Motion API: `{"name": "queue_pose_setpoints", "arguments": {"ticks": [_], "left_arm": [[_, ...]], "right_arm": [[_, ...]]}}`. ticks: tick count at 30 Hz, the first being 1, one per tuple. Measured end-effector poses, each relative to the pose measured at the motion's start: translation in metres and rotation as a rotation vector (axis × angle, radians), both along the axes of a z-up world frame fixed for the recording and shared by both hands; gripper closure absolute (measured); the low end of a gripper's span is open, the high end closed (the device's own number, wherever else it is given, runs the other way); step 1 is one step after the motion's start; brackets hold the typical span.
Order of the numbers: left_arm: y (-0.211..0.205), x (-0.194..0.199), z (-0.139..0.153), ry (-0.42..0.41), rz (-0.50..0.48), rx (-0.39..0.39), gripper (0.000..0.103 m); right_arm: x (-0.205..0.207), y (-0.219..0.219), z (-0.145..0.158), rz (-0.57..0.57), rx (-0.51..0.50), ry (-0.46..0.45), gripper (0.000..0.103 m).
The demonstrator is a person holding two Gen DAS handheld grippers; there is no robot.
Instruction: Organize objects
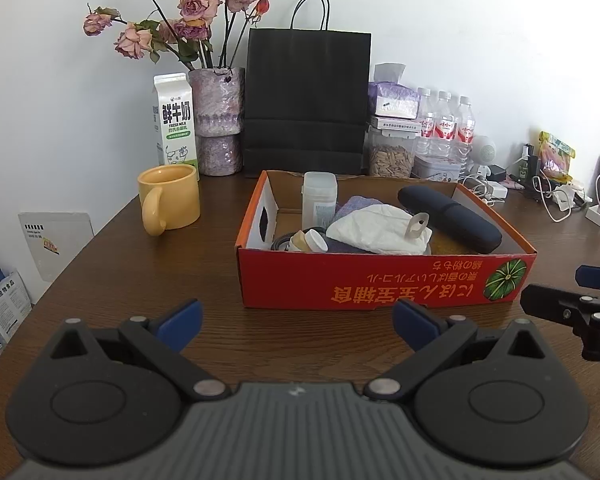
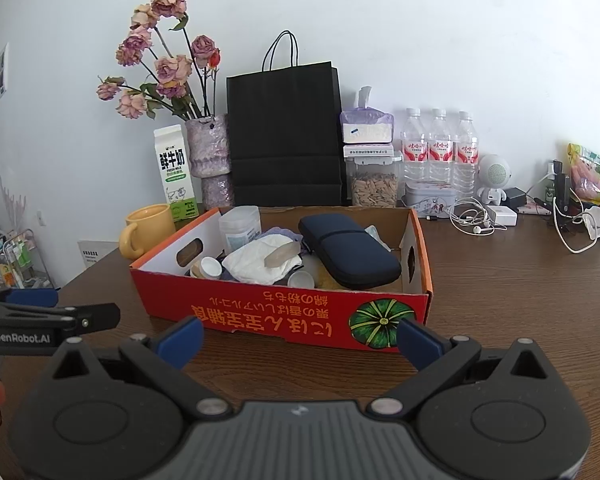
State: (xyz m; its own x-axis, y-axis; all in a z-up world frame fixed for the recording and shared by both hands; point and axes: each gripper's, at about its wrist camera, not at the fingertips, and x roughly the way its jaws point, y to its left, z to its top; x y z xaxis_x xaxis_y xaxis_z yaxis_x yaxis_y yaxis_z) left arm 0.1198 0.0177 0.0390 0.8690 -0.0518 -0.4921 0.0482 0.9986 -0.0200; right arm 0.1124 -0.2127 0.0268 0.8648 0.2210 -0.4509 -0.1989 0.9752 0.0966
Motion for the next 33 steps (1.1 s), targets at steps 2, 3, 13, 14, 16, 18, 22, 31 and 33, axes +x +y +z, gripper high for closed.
{"name": "queue_pose_setpoints", "arguments": {"ticks": [2,3,13,14,16,18,22,31,33], "left_arm": [[-0.0001,0.0006,-0.0002,0.001,0.001,0.000,0.000],[-0.0001,0.0006,-0.0002,0.001,0.002,0.000,0.000],[-0.0004,0.0008,-0.0010,0.004,0.004,-0.002,0.000],[-0.0005,0.0008,-0.0012,0.004,0.004,-0.001,0.000],[-0.0003,0.0010,-0.0013,0.004,0.004,-0.002,0.000],[-0.0006,0.0010,-0.0014,0.005,0.004,-0.001,0.000],[-0.0005,0.0012,-0.0025,0.007,0.004,0.000,0.000],[-0.0007,0.0013,-0.0063,0.027,-0.011,-0.011,0.000],[-0.0007,0.0010,-0.0063,0.029,-0.015,-0.017,0.000]], "right_arm": [[0.0001,-0.0001,0.0000,0.000,0.001,0.000,0.000],[0.0000,0.0000,0.0001,0.000,0.001,0.000,0.000],[0.0002,-0.0011,-0.0005,0.000,0.001,0.000,0.000],[0.0002,-0.0011,-0.0005,0.000,0.001,0.000,0.000],[0.0003,-0.0012,-0.0007,0.000,0.001,0.000,0.000],[0.0001,-0.0011,-0.0005,0.000,0.001,0.000,0.000],[0.0004,-0.0016,-0.0008,0.001,0.001,0.000,0.000],[0.0003,-0.0022,-0.0009,0.001,0.001,0.000,0.000],[0.0003,-0.0022,-0.0008,0.001,0.002,0.000,0.000]]}}
